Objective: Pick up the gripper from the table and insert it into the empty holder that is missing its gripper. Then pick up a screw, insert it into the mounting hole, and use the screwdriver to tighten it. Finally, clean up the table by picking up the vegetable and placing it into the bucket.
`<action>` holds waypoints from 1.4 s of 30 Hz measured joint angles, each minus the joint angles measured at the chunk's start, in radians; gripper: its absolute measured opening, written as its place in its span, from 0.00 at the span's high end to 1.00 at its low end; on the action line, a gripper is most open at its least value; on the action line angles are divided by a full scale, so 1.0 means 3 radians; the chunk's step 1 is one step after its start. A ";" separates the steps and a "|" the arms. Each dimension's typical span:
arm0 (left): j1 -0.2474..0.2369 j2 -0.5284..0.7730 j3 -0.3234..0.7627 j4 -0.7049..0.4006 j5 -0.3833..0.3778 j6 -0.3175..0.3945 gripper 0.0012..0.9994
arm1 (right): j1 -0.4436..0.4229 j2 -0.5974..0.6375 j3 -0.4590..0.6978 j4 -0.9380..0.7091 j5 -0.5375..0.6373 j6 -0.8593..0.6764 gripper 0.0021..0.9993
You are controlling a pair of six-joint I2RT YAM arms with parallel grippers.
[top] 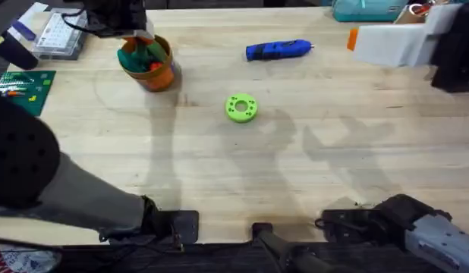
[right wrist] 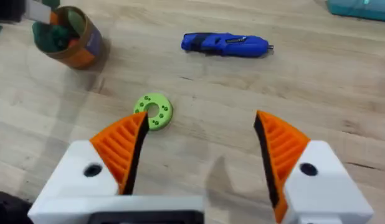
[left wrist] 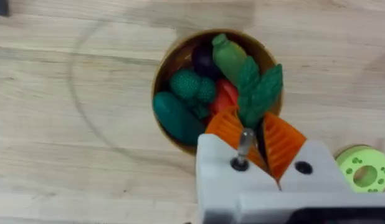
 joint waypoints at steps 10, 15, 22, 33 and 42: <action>0.0000 0.0333 -0.0009 0.0039 0.0006 -0.0011 0.35 | 0.0000 0.0000 0.0000 0.0001 0.0000 0.0000 0.01; 0.0000 0.0299 -0.0008 0.0022 0.0003 -0.0023 0.16 | 0.0000 0.0000 0.0000 0.0001 -0.0001 -0.0001 0.01; 0.0000 -0.0100 -0.0014 -0.0132 0.0021 -0.0023 0.15 | 0.0000 0.0000 0.0000 0.0001 0.0000 0.0000 0.01; -0.0003 -0.1522 -0.0015 -0.0847 0.0157 -0.0023 0.15 | 0.0000 0.0000 0.0000 0.0000 0.0000 0.0000 0.01; -0.0003 -0.2236 -0.0015 -0.1131 0.0170 -0.0023 0.12 | 0.0000 0.0000 0.0000 0.0000 -0.0001 0.0000 0.01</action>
